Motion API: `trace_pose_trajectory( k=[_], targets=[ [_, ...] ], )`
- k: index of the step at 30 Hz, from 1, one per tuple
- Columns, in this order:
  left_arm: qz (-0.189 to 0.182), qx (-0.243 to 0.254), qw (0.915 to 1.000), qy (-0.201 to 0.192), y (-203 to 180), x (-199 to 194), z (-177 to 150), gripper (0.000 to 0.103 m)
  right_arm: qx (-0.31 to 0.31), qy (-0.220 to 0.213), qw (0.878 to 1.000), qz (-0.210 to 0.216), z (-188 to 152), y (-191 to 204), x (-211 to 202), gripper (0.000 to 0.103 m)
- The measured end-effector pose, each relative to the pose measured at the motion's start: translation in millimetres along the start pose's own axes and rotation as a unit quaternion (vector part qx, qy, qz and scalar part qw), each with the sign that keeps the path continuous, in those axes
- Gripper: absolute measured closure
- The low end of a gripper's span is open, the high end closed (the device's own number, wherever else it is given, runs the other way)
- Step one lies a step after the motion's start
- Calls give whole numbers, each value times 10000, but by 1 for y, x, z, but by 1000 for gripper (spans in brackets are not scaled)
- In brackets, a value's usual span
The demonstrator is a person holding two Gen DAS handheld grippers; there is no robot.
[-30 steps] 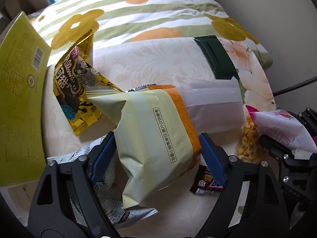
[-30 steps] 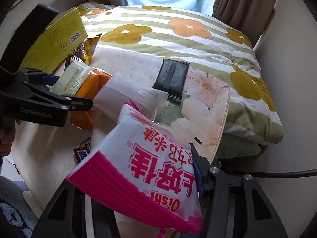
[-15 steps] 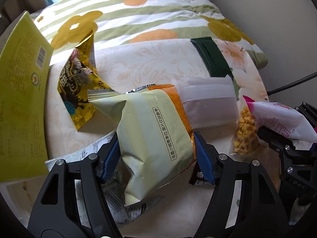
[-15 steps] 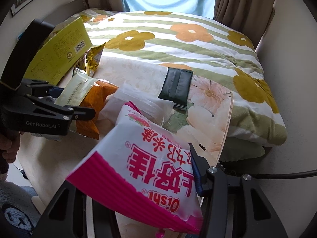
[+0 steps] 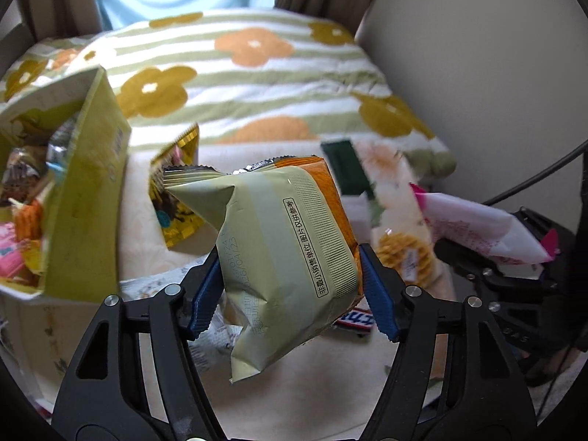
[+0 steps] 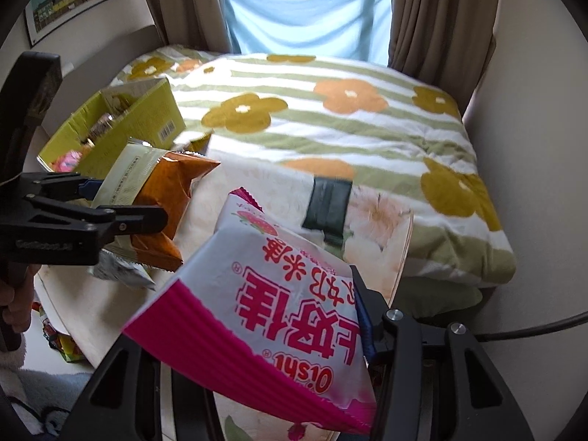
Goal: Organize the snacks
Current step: 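Grasp the pale green bag with the left tool while the right tool grasps the pink-white cracker bag, then lower both bags into the yellow box and open both tools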
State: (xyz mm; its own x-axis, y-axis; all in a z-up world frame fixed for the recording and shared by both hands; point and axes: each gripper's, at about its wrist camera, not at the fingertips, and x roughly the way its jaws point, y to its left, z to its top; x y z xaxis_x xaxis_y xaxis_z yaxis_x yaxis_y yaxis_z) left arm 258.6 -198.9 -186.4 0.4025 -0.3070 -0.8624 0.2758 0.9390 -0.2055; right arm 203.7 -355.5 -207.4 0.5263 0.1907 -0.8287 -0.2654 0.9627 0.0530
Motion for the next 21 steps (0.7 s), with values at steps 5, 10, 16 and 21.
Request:
trace_pose_trajectory(
  k=[5,10,16,21],
  targets=[
    [-54,-103,9990,-440,12,-46,10,37,-70,-274,9996,80,19,14,-23,56],
    [-21,-182,9962,-849,35,-81,18,37,-285,-491,9983,136,41,41,-36,56],
    [31,-265,9915,-1270,91,-121,27,37,-362,-783,9960,250,76,83,-42,56],
    [112,-336,9904,-1336,150,-143,32,37,-277,-885,9952,299,110,126,-34,56]
  ],
)
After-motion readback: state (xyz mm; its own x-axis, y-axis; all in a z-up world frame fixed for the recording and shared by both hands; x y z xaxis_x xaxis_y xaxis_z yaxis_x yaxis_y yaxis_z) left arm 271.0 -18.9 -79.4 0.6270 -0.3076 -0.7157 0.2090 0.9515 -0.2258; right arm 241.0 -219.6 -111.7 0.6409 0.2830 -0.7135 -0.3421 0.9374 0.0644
